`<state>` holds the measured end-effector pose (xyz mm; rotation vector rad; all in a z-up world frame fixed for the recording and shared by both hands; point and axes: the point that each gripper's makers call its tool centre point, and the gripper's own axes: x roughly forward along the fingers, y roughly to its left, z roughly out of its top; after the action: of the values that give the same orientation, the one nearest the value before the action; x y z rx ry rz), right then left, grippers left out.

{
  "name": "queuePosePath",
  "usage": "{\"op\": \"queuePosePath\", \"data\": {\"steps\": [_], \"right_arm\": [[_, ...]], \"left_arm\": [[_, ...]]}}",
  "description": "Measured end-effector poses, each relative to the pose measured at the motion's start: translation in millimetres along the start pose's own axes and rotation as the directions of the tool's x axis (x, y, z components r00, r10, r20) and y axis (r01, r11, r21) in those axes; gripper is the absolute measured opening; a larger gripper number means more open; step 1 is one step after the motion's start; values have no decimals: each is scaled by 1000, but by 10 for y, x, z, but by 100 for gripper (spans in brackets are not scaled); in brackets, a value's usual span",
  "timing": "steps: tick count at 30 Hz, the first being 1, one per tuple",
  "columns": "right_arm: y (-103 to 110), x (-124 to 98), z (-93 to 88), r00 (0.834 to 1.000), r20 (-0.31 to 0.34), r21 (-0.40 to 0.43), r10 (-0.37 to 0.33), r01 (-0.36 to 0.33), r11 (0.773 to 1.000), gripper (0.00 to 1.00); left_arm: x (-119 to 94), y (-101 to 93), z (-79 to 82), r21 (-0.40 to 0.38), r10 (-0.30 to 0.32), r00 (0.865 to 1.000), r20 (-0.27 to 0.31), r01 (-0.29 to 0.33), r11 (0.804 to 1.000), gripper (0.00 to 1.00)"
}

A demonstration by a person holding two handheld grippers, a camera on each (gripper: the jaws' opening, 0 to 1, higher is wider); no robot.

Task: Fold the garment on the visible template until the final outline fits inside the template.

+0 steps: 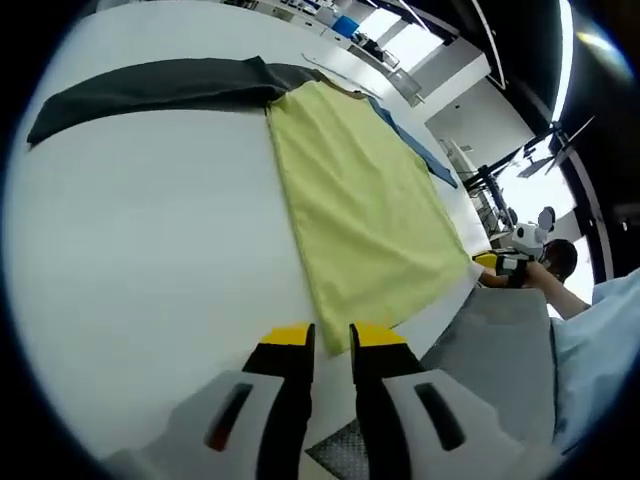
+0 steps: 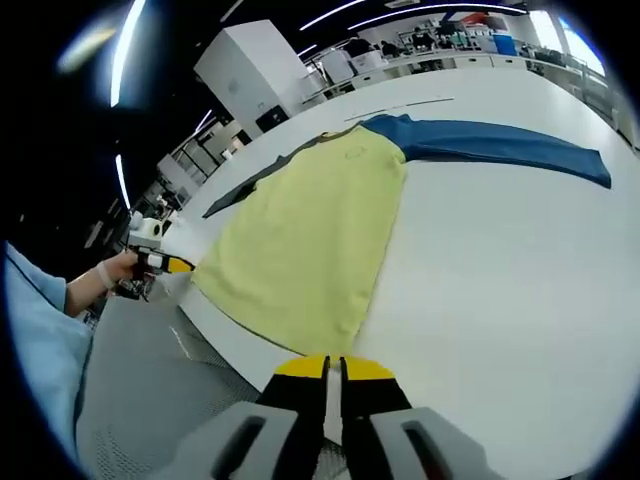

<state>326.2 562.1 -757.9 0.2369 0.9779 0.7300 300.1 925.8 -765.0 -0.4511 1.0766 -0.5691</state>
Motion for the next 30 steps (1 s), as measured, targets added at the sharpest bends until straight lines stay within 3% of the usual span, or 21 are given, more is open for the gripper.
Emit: {"op": "queuePosePath", "data": {"steps": [6, 15, 30], "right_arm": [[-39, 51, -15, 1000, -5, 24, -11, 11, 1000, 2], [-77, 71, -81, 999, -37, 24, -26, 27, 999, 0], [-82, 45, -101, 999, -40, 35, -25, 26, 999, 0]], "left_arm": [[48, 21, -56, -17, 7, 1000, -1, -7, 1000, 1], [15, 6, -59, -84, 11, 1000, 2, -11, 996, 0], [22, 1, -81, -55, 6, 1000, 12, -5, 998, 1]]}}
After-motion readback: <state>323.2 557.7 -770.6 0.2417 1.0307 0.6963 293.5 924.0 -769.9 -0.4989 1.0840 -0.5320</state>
